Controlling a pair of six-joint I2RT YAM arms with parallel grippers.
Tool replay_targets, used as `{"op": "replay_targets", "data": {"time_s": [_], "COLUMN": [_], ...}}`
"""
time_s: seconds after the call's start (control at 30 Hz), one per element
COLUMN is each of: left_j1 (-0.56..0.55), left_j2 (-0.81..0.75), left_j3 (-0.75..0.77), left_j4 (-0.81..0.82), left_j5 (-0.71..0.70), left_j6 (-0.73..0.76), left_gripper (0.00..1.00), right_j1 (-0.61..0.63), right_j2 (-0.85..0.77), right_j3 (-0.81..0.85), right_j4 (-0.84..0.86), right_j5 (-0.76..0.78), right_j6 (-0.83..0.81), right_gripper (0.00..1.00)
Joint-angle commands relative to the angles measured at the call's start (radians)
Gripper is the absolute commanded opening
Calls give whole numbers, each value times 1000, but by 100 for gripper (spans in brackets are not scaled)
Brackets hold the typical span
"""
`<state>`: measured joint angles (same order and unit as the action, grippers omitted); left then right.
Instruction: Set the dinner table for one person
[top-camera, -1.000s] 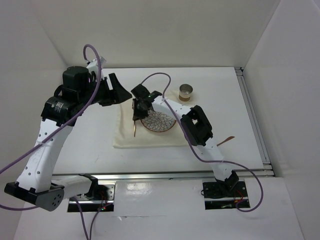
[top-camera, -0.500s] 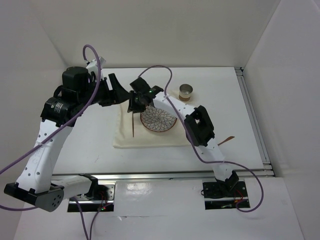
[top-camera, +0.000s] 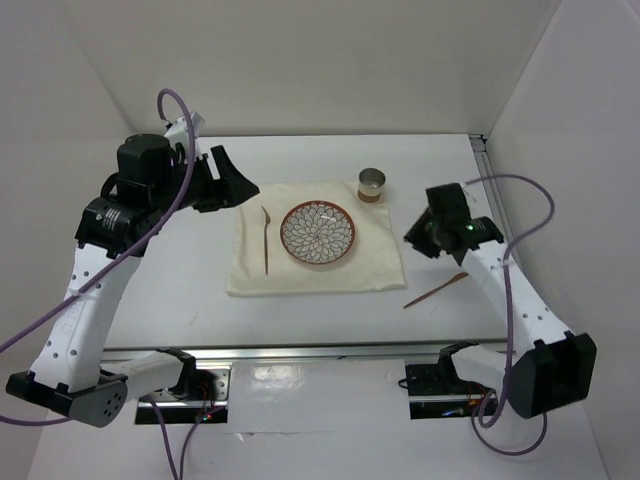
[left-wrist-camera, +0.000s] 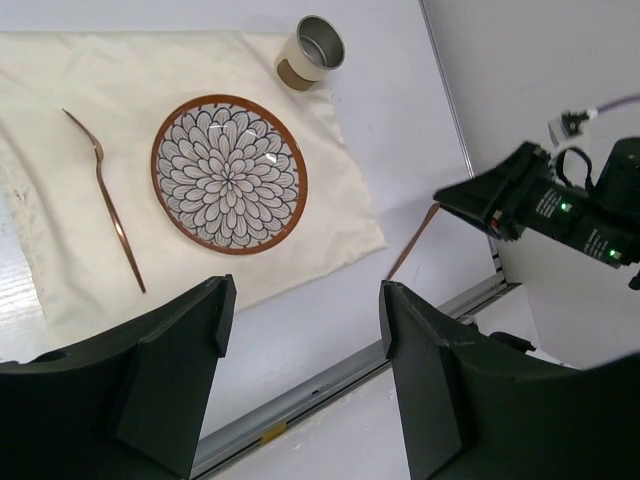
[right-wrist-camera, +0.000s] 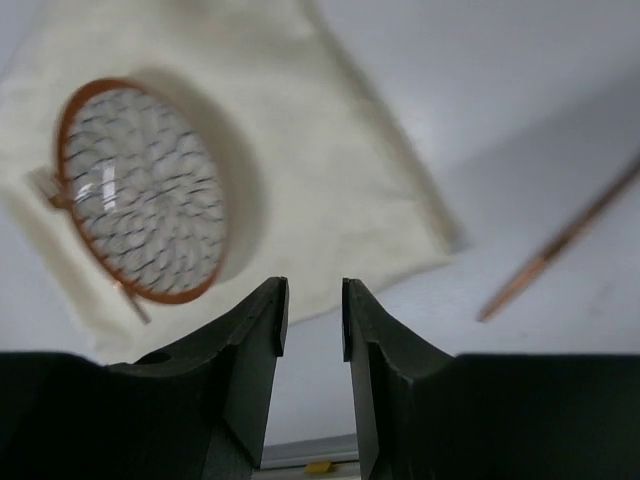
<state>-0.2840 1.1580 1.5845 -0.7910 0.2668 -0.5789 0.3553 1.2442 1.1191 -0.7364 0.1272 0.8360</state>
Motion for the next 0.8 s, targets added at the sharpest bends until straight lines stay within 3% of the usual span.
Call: {"op": "replay_targets", "data": {"time_s": [0.0, 0.03, 0.17, 0.5, 0.53, 0.57, 0.77], "left_j1": [5, 5, 5, 5, 5, 5, 5], "left_j2": [-4, 5, 16, 34, 34, 34, 43], "left_j3": [13, 3, -8, -37, -46, -46, -46], "left_j4": [30, 30, 41, 50, 50, 50, 59], "left_j5": [14, 25, 48, 66, 66, 66, 57], "left_j6": [16, 16, 16, 16, 16, 16, 16], "left_gripper": [76, 76, 76, 76, 76, 76, 76], "right_j1": [-139, -221, -344, -384, -384, -394, -424], "right_j2": [-86, -97, -63, 89, 89, 98, 127], "right_j3": [-175, -236, -338, -420, -429, -439, -484], "right_j4": [-112, -112, -32, 65, 74, 74, 130], "right_j5": [-37, -76, -118, -106, -106, -106, -106], "right_j6": [69, 69, 17, 8, 8, 8, 8], "right_gripper": [40, 40, 49, 53, 55, 65, 61]}}
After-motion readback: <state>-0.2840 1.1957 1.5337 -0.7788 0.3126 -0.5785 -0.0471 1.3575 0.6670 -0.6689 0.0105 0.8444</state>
